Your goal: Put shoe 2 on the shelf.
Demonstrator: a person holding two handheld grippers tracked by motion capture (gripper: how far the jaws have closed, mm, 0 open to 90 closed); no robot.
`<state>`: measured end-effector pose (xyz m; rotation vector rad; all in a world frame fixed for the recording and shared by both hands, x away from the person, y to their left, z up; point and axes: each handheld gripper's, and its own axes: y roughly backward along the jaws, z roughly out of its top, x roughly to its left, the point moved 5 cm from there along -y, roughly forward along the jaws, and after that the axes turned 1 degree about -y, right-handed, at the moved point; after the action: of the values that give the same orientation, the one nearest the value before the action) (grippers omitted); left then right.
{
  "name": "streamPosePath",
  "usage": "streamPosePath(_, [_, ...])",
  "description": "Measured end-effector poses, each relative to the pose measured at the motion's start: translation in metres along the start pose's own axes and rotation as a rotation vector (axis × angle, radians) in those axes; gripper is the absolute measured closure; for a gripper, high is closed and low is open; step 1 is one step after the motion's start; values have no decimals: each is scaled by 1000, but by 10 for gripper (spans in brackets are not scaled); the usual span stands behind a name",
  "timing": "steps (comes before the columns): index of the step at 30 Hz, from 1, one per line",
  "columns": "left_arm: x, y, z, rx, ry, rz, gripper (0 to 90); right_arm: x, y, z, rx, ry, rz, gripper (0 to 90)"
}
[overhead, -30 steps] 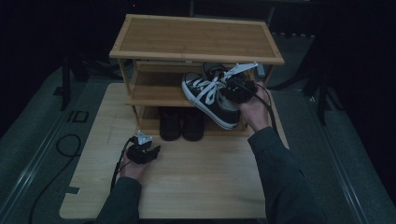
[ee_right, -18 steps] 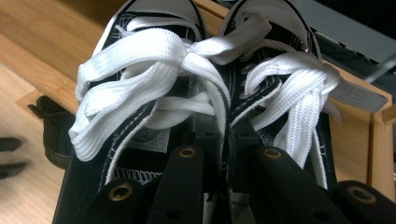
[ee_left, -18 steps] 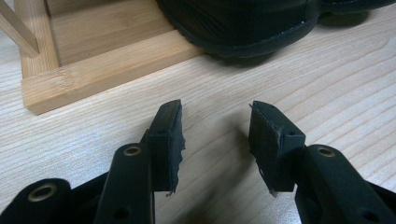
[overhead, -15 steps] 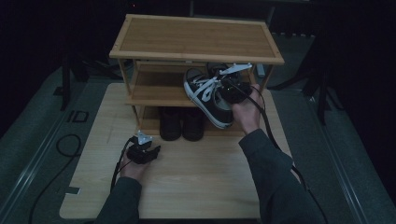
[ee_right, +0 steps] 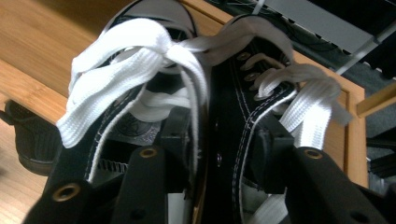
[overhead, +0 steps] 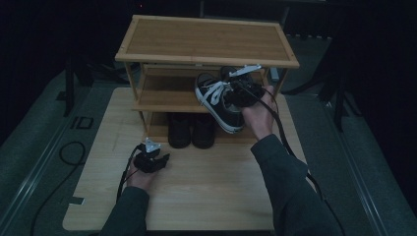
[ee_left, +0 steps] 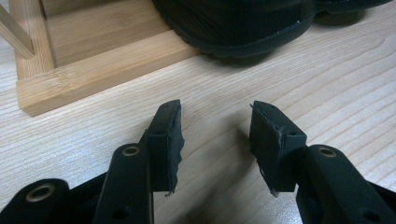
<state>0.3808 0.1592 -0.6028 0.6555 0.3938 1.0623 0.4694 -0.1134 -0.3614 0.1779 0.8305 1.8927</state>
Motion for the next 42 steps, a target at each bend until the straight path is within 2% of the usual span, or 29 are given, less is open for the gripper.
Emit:
streamPosePath(12, [0, 0, 0, 0, -1, 1, 540, -12, 13, 2, -16, 2, 87, 583])
streamPosePath(17, [-1, 0, 0, 5, 1, 4, 534, -15, 23, 0, -55, 18, 129, 575])
streamPosePath(20, [-1, 1, 1, 15, 3, 2, 537, -16, 26, -1, -73, 49, 131, 616])
streamPosePath(26, [2, 5, 5, 35, 16, -19, 561, -21, 35, -2, -100, 67, 159, 711])
streamPosePath(29, [1, 11, 12, 24, 13, -35, 562, -21, 41, -2, -121, 75, 189, 780])
streamPosePath(32, [-1, 19, 21, 20, -5, -47, 570, -21, 46, -3, -124, 103, 194, 886])
streamPosePath(34, [-1, 25, 28, 11, -8, -53, 581, -22, 47, -5, -124, 121, 191, 900])
streamPosePath(37, [0, 33, 38, 2, 9, -79, 597, -22, 47, -8, -121, 131, 205, 900])
streamPosePath(42, [-1, 39, 51, 4, -12, -102, 633, -25, 49, -16, -129, 126, 229, 900])
